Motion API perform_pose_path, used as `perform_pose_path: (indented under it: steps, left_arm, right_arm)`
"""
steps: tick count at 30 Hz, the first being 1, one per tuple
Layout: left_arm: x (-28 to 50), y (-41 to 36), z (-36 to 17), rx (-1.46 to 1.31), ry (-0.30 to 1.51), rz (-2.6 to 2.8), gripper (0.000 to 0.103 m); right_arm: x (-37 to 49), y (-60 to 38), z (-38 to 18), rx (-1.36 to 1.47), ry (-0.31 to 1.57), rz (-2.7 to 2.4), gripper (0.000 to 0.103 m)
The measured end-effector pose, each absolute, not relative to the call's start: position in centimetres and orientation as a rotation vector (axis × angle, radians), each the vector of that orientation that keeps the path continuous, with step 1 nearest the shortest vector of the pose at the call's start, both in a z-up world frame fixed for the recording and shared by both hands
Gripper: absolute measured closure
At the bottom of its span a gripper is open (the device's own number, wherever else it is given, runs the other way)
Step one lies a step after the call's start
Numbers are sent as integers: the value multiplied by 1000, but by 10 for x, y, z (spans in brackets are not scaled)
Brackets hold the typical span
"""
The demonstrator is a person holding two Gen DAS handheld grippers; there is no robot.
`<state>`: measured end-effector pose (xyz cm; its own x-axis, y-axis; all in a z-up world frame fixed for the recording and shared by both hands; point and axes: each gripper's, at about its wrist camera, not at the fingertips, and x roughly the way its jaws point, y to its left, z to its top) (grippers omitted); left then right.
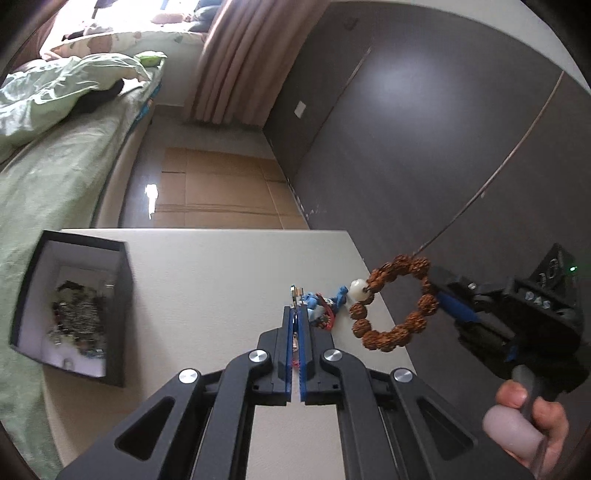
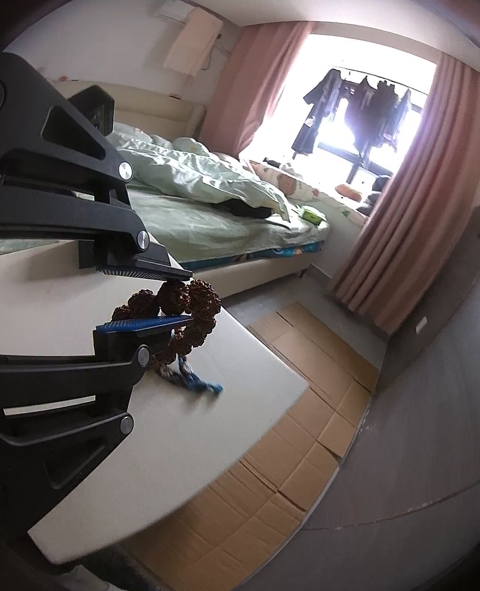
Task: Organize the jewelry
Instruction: 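Carry the gold charm into the black box and open the left tool while the right tool carries the bracelet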
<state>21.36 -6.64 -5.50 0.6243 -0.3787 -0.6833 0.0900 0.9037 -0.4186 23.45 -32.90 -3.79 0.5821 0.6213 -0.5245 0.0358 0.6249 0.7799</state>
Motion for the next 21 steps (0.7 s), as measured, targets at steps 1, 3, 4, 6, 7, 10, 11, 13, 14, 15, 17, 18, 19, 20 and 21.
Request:
perform_pose_path:
  steps: [1, 3, 4, 6, 7, 10, 11, 13, 14, 15, 17, 18, 19, 20, 21]
  left_arm:
    - [209, -60, -53, -372, 849, -274, 103]
    - [202, -43, -49, -398, 829, -268, 103]
    - [200, -37, -46, -404, 822, -267, 103]
    - [197, -21, -42, -412, 813, -247, 103]
    - [193, -16, -40, -416, 809, -243, 103]
    - [187, 7, -37, -442, 800, -226, 103]
    - [186, 16, -37, -455, 800, -217, 103]
    - [183, 28, -37, -477, 801, -208, 103]
    - [183, 37, -37, -490, 802, -203, 103]
    - [182, 44, -37, -505, 804, -199, 103]
    - [183, 55, -37, -524, 806, -192, 103]
    - [183, 60, -38, -531, 809, -188, 103]
    - [182, 64, -39, -538, 812, -185, 103]
    - [182, 64, -40, -543, 816, -182, 103]
    - [184, 66, -42, -545, 823, -179, 103]
  right_arm:
    - [234, -323, -37, 833, 899, 404, 84]
    - [232, -312, -37, 821, 901, 426, 84]
    - [231, -306, -36, 814, 901, 438, 84]
    - [229, -296, -36, 795, 900, 449, 84]
    - [228, -291, -37, 783, 901, 457, 84]
    - [226, -277, -37, 760, 904, 479, 84]
    - [227, -274, -37, 754, 903, 483, 84]
    - [226, -266, -36, 732, 894, 493, 84]
    - [225, -264, -36, 725, 891, 497, 84]
    - [224, -260, -35, 717, 887, 504, 84]
    - [224, -253, -35, 699, 882, 514, 84]
    - [224, -251, -35, 694, 881, 518, 84]
    - [224, -248, -35, 690, 880, 527, 84]
    - [223, -245, -35, 687, 877, 534, 84]
    - [225, -244, -35, 683, 875, 539, 84]
